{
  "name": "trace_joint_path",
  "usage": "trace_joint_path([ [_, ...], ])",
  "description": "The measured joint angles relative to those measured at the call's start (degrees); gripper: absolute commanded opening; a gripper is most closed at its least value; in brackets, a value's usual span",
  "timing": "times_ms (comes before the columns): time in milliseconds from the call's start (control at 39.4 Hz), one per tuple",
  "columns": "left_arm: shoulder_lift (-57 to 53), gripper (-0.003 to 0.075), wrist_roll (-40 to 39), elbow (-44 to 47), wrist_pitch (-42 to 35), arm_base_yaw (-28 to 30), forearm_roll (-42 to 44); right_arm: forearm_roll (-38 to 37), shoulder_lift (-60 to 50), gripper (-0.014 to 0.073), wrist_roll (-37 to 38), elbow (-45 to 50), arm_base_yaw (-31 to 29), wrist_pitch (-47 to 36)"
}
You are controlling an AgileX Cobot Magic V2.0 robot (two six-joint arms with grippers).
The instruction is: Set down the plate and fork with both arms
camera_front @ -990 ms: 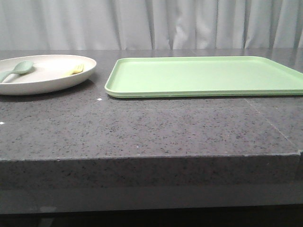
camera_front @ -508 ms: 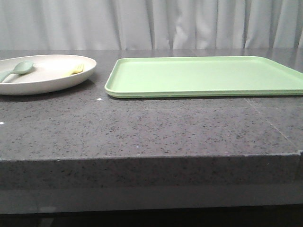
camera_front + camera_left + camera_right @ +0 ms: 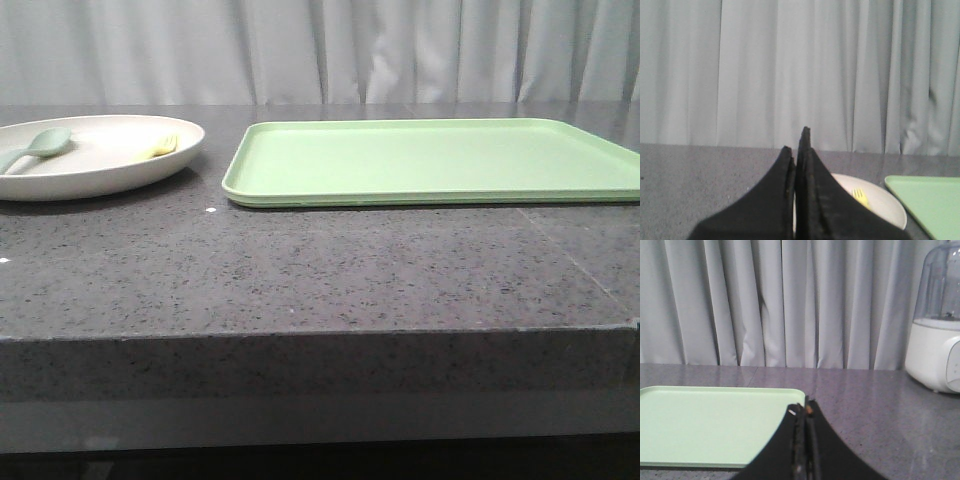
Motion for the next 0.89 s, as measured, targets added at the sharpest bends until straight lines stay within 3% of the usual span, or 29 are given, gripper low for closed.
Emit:
trace_joint_path([
  [330, 15.78, -0.0018, 0.00, -21.33, 18.01, 0.00, 0.00, -2.48, 17.92, -0.0069, 0.00, -20.77, 0.00, 18.66],
  [584, 26.06, -0.0018, 0.00, -22.58, 19.22, 0.00, 0.00, -2.48, 29.15, -0.0069, 0.00, -23.25, 0.00, 20.75],
  [889, 31.80, -0.0018, 0.00, -22.58, 20.13, 0.00, 0.00, -2.48, 35.08, -0.0069, 0.00, -23.25, 0.00, 20.75],
])
